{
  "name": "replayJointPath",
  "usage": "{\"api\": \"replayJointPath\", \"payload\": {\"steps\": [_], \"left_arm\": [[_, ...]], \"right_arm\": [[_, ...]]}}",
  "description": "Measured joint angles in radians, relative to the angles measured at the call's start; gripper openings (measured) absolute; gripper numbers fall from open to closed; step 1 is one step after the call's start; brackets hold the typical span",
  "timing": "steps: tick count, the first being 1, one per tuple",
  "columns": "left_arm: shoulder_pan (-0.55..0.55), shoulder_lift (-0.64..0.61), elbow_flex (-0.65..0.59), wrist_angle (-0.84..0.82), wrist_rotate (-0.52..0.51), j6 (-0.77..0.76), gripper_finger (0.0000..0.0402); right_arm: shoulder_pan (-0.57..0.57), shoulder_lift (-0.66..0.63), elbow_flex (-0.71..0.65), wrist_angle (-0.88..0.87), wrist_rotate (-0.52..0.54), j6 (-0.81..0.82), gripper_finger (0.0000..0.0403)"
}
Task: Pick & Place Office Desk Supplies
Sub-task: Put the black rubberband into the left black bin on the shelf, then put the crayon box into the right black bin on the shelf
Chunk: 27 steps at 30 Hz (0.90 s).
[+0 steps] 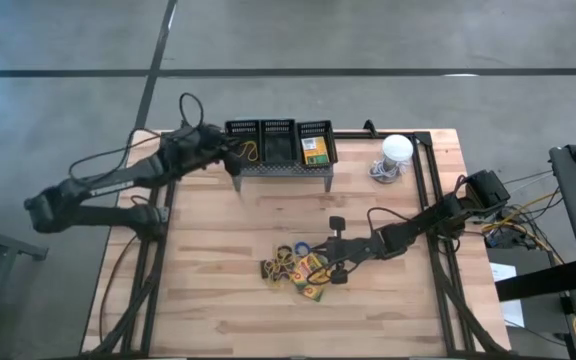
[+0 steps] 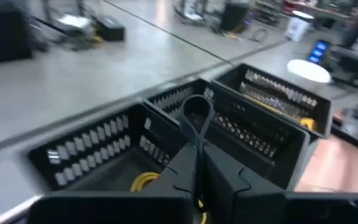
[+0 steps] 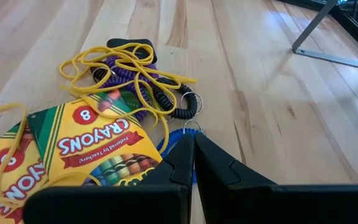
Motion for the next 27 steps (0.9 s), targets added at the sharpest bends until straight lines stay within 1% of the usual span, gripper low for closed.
{"api": "replayJointPath", "payload": {"steps": [2, 6, 9, 12, 15, 21, 24, 27], "left_arm": [[0.01, 0.037, 0.0, 0.018, 0.042, 0.003, 0.0046], [0.01, 0.089, 0.0, 0.027, 0.049, 0.022, 0.0092], [0.01, 0.093, 0.0, 0.026, 0.044, 0.026, 0.0125], [0.01, 0.07, 0.0, 0.026, 0.033, 0.025, 0.0147], [0.007, 0.029, 0.0, 0.025, 0.029, 0.0, 0.0154], [-0.024, -0.055, 0.0, -0.013, 0.029, -0.018, 0.0152], [-0.071, -0.082, 0.0, -0.011, 0.026, -0.019, 0.0152], [-0.147, -0.093, 0.0, 0.031, 0.011, -0.008, 0.0152]], "right_arm": [[0.0, 0.0, 0.0, 0.0, 0.0, -0.003, 0.0008], [0.001, 0.0, 0.0, 0.0, 0.0, -0.004, 0.0008], [0.001, 0.0, -0.002, 0.0, -0.001, 0.0, 0.0009], [0.001, 0.0, -0.002, 0.0, -0.001, -0.001, 0.0008], [0.001, 0.0, -0.002, 0.0, -0.001, -0.002, 0.0008], [0.001, 0.0, -0.002, 0.0, -0.002, -0.004, 0.0008], [0.001, 0.0, -0.002, 0.0, -0.002, -0.004, 0.0008], [0.001, 0.0, -0.002, -0.001, -0.002, -0.004, 0.0008]]}}
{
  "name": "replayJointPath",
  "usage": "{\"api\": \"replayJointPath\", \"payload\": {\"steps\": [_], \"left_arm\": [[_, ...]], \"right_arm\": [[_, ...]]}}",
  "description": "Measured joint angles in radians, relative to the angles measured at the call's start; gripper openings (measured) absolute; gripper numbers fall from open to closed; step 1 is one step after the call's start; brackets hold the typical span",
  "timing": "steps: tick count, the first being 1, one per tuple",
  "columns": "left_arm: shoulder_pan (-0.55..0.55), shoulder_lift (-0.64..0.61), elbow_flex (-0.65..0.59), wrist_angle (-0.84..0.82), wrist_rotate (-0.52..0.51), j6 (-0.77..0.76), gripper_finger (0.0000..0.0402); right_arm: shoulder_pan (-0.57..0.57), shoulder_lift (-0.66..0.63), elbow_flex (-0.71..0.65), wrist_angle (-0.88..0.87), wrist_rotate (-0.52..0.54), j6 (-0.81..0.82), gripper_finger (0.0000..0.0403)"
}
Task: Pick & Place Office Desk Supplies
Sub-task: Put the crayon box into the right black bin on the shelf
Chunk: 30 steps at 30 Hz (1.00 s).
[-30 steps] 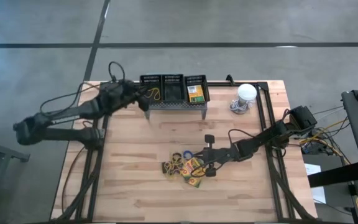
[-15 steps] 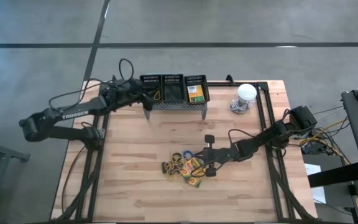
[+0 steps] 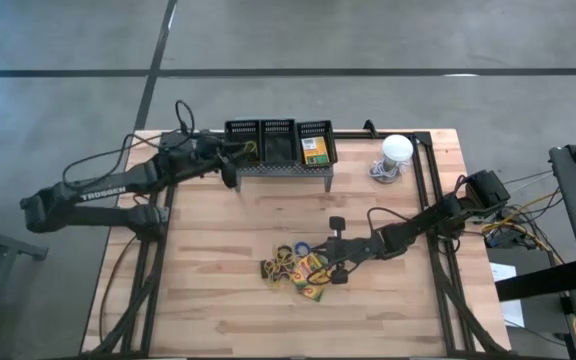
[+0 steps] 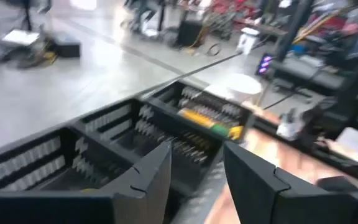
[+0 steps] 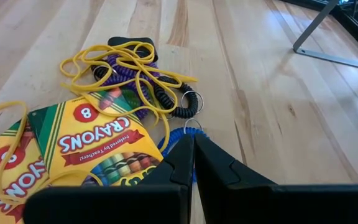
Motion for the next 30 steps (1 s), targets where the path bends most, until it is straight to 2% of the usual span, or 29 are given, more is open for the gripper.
{"api": "replayJointPath", "payload": {"steps": [9, 13, 18, 22, 27, 30], "left_arm": [[-0.31, 0.003, 0.0, 0.173, -0.196, 0.229, 0.0152], [-0.4, 0.003, 0.0, 0.218, -0.218, 0.347, 0.0152], [-0.436, 0.003, 0.0, 0.211, -0.217, 0.4, 0.0152], [-0.438, 0.017, 0.0, 0.146, -0.147, 0.413, 0.0152], [-0.441, 0.086, 0.021, 0.117, -0.088, 0.433, 0.0152], [-0.441, 0.151, 0.073, 0.041, -0.083, 0.436, 0.0152]], "right_arm": [[0.0, 0.0, 0.0, 0.0, 0.0, 0.0, 0.0008], [0.0, 0.0, 0.0, 0.0, 0.0, 0.0, 0.0008], [0.0, 0.0, 0.0, 0.0, 0.0, 0.0, 0.0008], [0.0, 0.0, 0.0, 0.0, 0.0, 0.0, 0.0008], [-0.001, 0.0, 0.0, 0.0, 0.0, -0.001, 0.0008], [-0.001, 0.0, 0.0, 0.0, 0.0, -0.001, 0.0008]]}}
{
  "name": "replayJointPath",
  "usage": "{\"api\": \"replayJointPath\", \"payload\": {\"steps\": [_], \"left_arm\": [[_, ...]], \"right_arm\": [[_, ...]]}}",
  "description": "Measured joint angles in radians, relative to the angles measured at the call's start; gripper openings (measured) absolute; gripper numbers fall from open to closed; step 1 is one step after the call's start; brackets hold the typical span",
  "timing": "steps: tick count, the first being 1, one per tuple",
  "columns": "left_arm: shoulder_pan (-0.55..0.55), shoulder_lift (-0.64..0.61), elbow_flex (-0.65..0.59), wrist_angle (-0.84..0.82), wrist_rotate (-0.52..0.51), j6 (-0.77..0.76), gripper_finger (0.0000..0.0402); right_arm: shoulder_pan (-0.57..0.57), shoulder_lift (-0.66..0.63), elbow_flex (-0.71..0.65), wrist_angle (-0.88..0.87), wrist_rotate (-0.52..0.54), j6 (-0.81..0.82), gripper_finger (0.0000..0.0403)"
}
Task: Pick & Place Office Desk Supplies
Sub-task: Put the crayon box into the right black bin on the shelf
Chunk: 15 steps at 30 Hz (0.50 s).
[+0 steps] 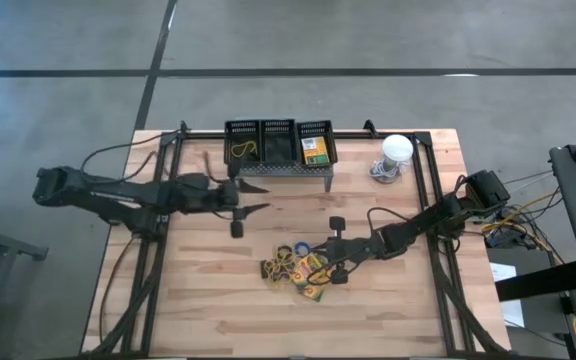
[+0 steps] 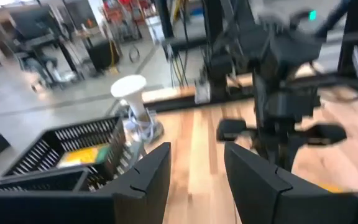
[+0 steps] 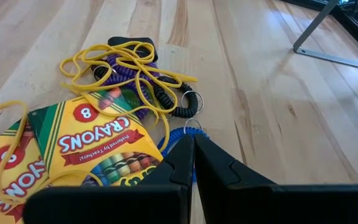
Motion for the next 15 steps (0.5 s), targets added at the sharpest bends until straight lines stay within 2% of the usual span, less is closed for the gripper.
{"api": "replayJointPath", "payload": {"steps": [6, 12, 15], "left_arm": [[-0.009, 0.151, 0.133, -0.179, -0.004, -0.007, 0.0151], [-0.053, 0.299, 0.294, -0.392, -0.01, -0.087, 0.0151], [-0.085, 0.371, 0.371, -0.52, -0.055, -0.116, 0.0151]], "right_arm": [[0.0, 0.0, 0.0, -0.001, 0.0, 0.0, 0.0008], [0.0, 0.0, -0.007, -0.002, -0.006, 0.0, 0.0008], [0.001, 0.0, -0.01, -0.002, -0.009, 0.0, 0.0008]]}}
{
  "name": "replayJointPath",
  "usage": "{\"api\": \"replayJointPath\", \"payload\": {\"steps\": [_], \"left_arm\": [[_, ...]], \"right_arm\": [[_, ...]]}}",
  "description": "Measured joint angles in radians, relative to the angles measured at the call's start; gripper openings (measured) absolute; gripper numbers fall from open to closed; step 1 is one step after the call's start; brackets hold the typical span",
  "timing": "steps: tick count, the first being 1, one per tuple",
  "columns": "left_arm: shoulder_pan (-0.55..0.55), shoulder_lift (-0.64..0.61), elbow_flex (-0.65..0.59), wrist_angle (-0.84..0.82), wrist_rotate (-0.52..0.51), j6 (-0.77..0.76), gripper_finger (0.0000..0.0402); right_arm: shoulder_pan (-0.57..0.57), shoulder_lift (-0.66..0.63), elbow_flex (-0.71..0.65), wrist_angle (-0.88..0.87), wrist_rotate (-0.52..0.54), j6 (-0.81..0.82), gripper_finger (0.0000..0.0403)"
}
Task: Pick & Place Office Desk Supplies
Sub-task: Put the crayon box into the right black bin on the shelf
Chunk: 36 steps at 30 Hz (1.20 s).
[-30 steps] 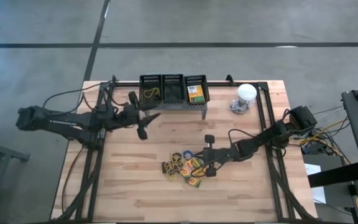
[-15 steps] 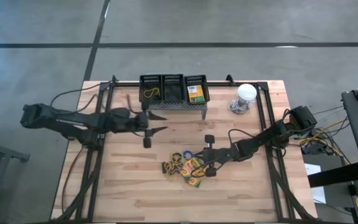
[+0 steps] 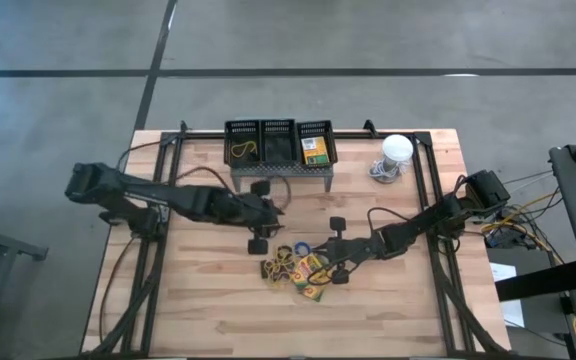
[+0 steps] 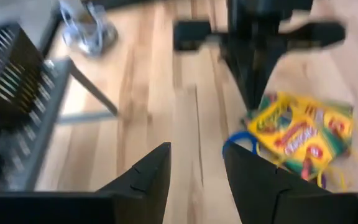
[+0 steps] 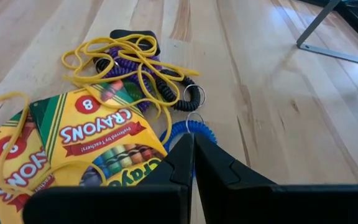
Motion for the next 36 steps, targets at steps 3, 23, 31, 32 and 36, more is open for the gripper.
{"api": "replayJointPath", "payload": {"steps": [3, 23, 31, 32, 36], "left_arm": [[-0.018, 0.061, 0.043, -0.077, -0.026, 0.0, 0.0151], [-0.1, 0.136, -0.286, 0.311, 0.124, -0.235, 0.0142], [-0.143, 0.139, -0.455, 0.752, 0.139, -0.279, 0.0125], [-0.148, 0.139, -0.46, 0.77, 0.139, -0.279, 0.0123], [-0.174, 0.162, -0.437, 0.787, 0.161, -0.259, 0.0116]], "right_arm": [[0.0, 0.0, -0.001, 0.0, 0.0, 0.0, 0.0008], [-0.007, 0.0, 0.004, 0.002, -0.169, 0.086, 0.0026], [-0.038, -0.034, 0.045, -0.144, -0.342, 0.196, 0.0133], [-0.046, -0.038, 0.054, -0.182, -0.342, 0.224, 0.0148], [-0.083, -0.047, 0.079, -0.33, -0.37, 0.312, 0.0201]]}}
